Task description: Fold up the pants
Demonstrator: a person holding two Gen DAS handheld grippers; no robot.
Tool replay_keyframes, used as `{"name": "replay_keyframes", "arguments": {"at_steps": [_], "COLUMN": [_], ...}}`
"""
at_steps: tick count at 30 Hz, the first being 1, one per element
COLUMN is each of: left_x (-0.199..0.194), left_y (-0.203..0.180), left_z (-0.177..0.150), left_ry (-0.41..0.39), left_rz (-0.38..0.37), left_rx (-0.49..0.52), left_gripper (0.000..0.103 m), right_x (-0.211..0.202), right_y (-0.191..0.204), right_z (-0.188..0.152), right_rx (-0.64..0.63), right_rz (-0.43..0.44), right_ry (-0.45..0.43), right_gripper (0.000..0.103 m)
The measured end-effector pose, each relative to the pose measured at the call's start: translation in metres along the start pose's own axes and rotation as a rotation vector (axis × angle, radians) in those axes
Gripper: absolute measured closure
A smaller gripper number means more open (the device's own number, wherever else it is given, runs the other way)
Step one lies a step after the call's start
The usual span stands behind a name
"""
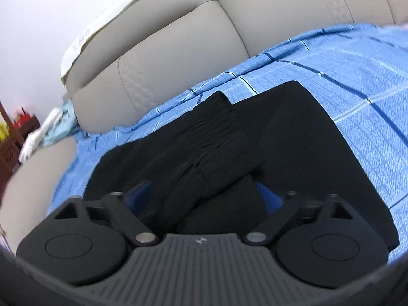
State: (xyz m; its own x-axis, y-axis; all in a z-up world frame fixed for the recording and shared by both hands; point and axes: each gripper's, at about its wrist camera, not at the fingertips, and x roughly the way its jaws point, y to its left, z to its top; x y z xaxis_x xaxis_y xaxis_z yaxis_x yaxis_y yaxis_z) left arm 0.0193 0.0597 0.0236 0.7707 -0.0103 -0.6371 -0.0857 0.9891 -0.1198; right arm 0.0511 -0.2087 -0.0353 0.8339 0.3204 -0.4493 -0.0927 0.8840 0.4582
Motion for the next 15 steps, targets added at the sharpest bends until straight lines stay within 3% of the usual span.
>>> {"name": "replay_keyframes", "arguments": {"at_steps": [2,4,5,7,10,13,14,15], "left_x": [0.001,-0.001,-0.005,-0.015,-0.025,-0.025,-0.025,-0.027], "left_y": [-0.001,-0.003,-0.002,-0.003,-0.012,-0.017,-0.018,-0.019], "left_z": [-0.001,0.003,0.005,0.006,0.002,-0.008,-0.010,-0.012], "left_ry": [0.003,0.022,0.026,0.026,0.031,0.066,0.071,0.073], "left_rz": [0.003,0.006,-0.012,-0.052,-0.054,-0.062,-0.062,-0.057], "left_rx": [0.006,-0.010,-0.025,-0.033,0.025,0.066,0.076,0.090], "left_gripper": [0.058,0.058,0.059,0.063,0.063,0.063,0.063,0.063], "right_x": [0.001,0.000,-0.006,-0.024,-0.050,-0.052,-0.048,-0.042], "right_y": [0.003,0.001,0.003,0.014,0.027,0.022,0.017,0.010], "right_z": [0.003,0.008,0.011,0.013,0.004,-0.011,-0.016,-0.020], "right_rx": [-0.012,0.003,-0.013,-0.115,-0.285,-0.356,-0.355,-0.345], "right_rz": [-0.025,-0.018,-0.041,-0.095,-0.174,-0.240,-0.264,-0.285], "right_ry": [0.009,0.008,-0.024,-0.111,-0.196,-0.153,-0.120,-0.069], "right_gripper": [0.050,0.064,0.074,0.082,0.083,0.082,0.077,0.058]}}
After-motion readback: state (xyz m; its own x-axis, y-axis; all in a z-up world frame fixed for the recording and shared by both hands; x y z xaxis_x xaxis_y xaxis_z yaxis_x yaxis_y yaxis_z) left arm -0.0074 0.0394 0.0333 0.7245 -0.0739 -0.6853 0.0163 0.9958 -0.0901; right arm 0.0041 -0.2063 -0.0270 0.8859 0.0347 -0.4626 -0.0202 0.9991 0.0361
